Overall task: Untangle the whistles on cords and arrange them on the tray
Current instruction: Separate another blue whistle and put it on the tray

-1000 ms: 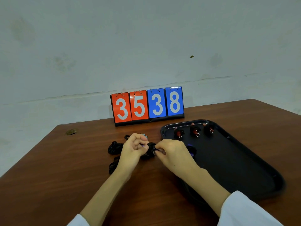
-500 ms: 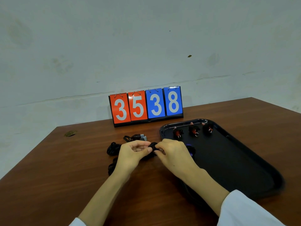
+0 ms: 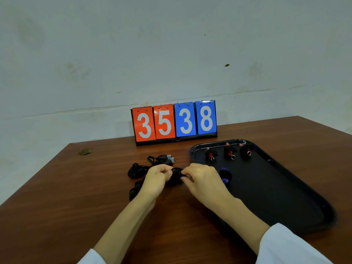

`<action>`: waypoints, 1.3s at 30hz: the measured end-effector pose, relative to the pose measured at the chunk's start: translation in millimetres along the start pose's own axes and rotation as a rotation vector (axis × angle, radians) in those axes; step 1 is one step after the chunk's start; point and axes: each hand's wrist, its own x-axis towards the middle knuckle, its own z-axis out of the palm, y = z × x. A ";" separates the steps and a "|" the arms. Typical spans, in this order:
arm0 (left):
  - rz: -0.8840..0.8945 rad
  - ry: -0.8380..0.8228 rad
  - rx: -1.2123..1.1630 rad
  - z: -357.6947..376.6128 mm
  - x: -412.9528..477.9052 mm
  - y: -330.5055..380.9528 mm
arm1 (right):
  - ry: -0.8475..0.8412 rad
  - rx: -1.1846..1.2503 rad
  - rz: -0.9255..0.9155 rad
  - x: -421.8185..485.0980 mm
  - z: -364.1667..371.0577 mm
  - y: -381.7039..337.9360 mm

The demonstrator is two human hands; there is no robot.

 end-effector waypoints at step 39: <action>0.123 0.010 -0.229 0.0 -2.7 -7.0 | -0.023 0.201 0.157 -3.8 -17.6 -8.1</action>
